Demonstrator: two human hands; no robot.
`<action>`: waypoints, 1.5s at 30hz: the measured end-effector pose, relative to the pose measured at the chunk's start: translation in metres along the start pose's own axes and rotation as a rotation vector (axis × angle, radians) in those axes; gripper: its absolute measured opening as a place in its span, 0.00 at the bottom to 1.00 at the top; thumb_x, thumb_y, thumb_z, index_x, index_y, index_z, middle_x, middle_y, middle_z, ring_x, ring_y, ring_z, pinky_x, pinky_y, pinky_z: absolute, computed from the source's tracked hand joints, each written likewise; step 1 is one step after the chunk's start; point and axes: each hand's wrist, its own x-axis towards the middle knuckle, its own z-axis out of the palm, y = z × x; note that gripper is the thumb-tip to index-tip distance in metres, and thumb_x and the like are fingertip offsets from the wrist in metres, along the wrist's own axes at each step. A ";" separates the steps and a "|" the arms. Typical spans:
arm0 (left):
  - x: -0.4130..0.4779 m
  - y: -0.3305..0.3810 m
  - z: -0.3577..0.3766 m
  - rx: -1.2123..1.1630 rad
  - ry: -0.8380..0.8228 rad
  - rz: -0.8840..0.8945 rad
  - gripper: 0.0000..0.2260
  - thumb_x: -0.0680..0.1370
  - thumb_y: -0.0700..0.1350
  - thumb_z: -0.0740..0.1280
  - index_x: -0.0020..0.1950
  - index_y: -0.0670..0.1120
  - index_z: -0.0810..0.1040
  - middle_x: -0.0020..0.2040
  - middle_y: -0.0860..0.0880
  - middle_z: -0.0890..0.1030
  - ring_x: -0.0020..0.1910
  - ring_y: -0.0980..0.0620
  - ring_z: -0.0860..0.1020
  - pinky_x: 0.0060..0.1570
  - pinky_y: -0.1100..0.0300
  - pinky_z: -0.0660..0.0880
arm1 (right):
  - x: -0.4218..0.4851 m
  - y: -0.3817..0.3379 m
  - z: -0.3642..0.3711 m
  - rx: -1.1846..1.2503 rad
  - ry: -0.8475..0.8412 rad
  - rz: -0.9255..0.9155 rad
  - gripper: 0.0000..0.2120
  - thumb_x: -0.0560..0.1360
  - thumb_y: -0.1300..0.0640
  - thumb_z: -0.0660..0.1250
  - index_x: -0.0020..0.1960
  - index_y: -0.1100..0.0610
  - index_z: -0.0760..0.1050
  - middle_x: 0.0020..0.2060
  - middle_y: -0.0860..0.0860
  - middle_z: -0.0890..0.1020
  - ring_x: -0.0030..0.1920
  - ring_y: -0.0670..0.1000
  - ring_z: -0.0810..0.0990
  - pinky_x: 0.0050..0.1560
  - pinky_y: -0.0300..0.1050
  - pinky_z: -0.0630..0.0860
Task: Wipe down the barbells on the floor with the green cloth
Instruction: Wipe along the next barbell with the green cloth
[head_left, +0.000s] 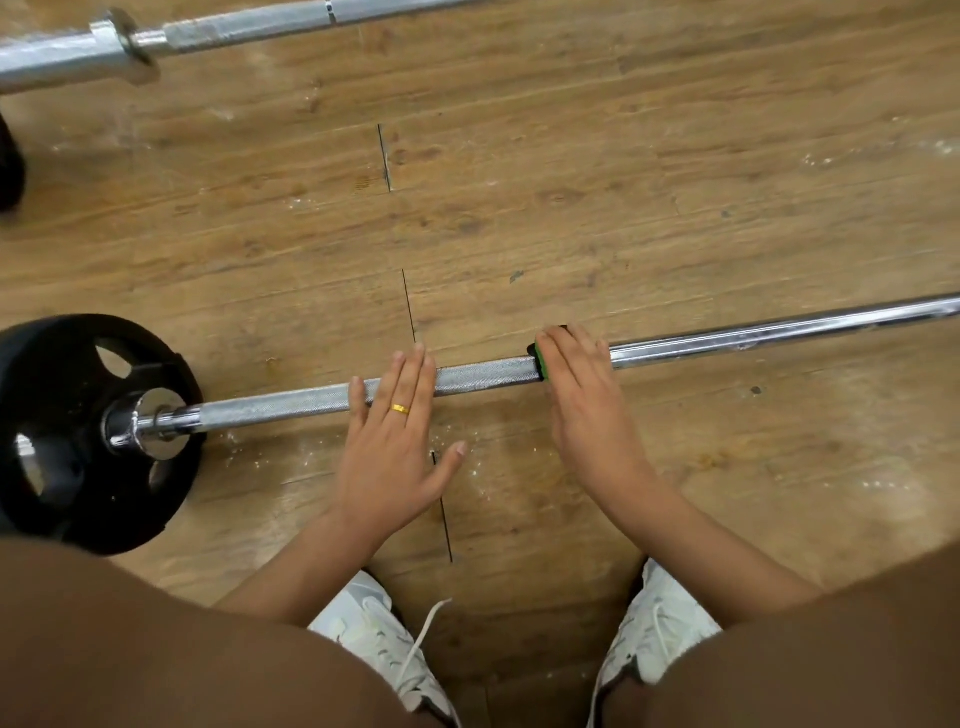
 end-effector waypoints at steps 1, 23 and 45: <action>-0.003 0.001 0.001 0.007 0.003 0.003 0.39 0.80 0.64 0.54 0.83 0.43 0.47 0.84 0.47 0.45 0.82 0.50 0.42 0.79 0.41 0.40 | -0.003 -0.007 0.003 -0.001 0.005 -0.003 0.27 0.75 0.73 0.63 0.73 0.65 0.67 0.71 0.60 0.70 0.76 0.62 0.63 0.78 0.60 0.56; -0.043 0.003 0.032 0.097 0.109 0.085 0.42 0.79 0.62 0.59 0.83 0.41 0.46 0.83 0.43 0.46 0.82 0.44 0.46 0.77 0.36 0.45 | -0.041 0.004 -0.006 -0.016 -0.012 -0.039 0.33 0.69 0.75 0.63 0.73 0.65 0.67 0.70 0.60 0.72 0.75 0.61 0.65 0.78 0.61 0.56; -0.012 0.002 0.004 0.045 0.002 0.015 0.40 0.80 0.65 0.53 0.83 0.41 0.49 0.84 0.45 0.48 0.82 0.48 0.45 0.78 0.38 0.44 | -0.006 0.000 -0.003 -0.020 -0.076 -0.145 0.32 0.72 0.74 0.65 0.75 0.63 0.66 0.72 0.59 0.71 0.74 0.59 0.65 0.78 0.51 0.49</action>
